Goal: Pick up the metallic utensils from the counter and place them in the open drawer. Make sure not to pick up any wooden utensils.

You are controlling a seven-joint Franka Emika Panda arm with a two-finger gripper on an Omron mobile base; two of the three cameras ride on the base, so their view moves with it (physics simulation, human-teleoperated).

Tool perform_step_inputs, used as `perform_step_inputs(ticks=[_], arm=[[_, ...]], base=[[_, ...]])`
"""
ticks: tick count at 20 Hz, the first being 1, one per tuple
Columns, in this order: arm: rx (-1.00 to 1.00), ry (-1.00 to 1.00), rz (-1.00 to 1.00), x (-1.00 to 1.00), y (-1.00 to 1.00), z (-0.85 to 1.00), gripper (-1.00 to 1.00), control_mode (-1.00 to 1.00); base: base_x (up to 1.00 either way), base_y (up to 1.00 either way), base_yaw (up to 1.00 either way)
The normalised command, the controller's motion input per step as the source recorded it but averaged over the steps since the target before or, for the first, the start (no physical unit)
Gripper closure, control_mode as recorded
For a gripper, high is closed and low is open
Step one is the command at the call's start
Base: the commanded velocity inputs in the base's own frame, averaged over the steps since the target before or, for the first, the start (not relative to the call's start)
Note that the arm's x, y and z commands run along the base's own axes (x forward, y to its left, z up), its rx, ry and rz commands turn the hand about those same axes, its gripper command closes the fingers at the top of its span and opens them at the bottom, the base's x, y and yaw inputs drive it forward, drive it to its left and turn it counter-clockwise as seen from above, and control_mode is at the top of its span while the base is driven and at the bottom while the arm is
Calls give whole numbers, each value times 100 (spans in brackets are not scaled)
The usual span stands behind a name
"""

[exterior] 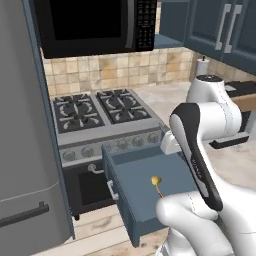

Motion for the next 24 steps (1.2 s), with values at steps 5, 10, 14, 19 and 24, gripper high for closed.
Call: perform_step_inputs(ticks=[5,10,14,19,24], arm=[[0,0,0,0,0,0,100,100],[0,0,0,0,0,0,100,100],[0,0,0,0,0,0,100,100],[0,0,0,0,6,-22,100,-100],[5,0,0,13,23,-80,100,-100]], base=[[14,-68,16],[0,-22,4],[0,0,1],[0,0,0],[0,0,0]])
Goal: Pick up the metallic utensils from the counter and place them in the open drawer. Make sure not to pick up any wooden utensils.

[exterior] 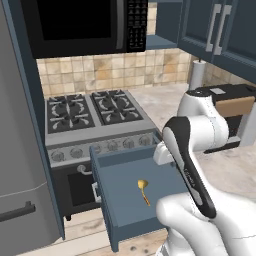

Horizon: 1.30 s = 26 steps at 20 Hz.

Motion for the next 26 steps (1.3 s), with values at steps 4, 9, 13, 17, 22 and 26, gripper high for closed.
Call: perform_step_inputs(ticks=[4,9,13,17,22,26], arm=[[6,0,0,29,22,-89,100,-100],[7,-3,0,40,1,-38,100,-100],[1,1,0,90,-2,-5,100,-100],[-4,3,-1,100,4,-2,100,-100],[-6,6,-8,81,42,-2,100,-100],[0,5,-3,32,41,-50,100,-100]], base=[[0,0,0],[0,0,0],[0,0,0],[0,0,0],[0,0,0],[0,0,0]])
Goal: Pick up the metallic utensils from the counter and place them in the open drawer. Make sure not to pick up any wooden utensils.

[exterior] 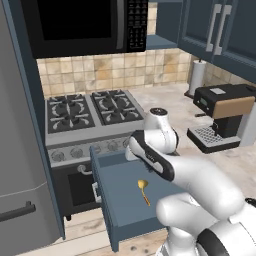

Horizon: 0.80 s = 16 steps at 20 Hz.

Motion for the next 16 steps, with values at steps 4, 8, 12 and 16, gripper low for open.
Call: perform_step_inputs(ticks=[4,8,12,16], arm=[[0,9,1,-6,2,-74,100,-100],[1,5,0,-39,-9,-52,100,-100],[1,7,1,-23,-2,-63,100,-100],[0,10,6,-1,3,-91,100,-100]], base=[[0,0,0],[0,0,0],[0,0,0],[0,0,0]])
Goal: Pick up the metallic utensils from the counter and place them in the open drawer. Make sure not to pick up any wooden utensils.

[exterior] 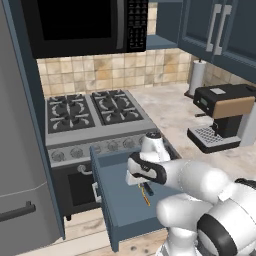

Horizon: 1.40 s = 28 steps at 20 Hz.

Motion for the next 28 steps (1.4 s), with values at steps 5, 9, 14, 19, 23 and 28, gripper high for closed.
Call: perform_step_inputs(ticks=[5,9,14,19,23,28], arm=[[0,0,6,1,8,-67,100,-100],[0,0,5,14,6,-9,100,-100],[0,1,4,22,0,0,100,-100],[0,1,3,17,0,-6,100,-100],[0,1,2,12,0,-33,100,-100],[0,1,2,6,4,-48,100,-100]], base=[[0,0,0],[0,0,0],[0,0,0],[0,0,0],[0,0,0],[0,0,0]])
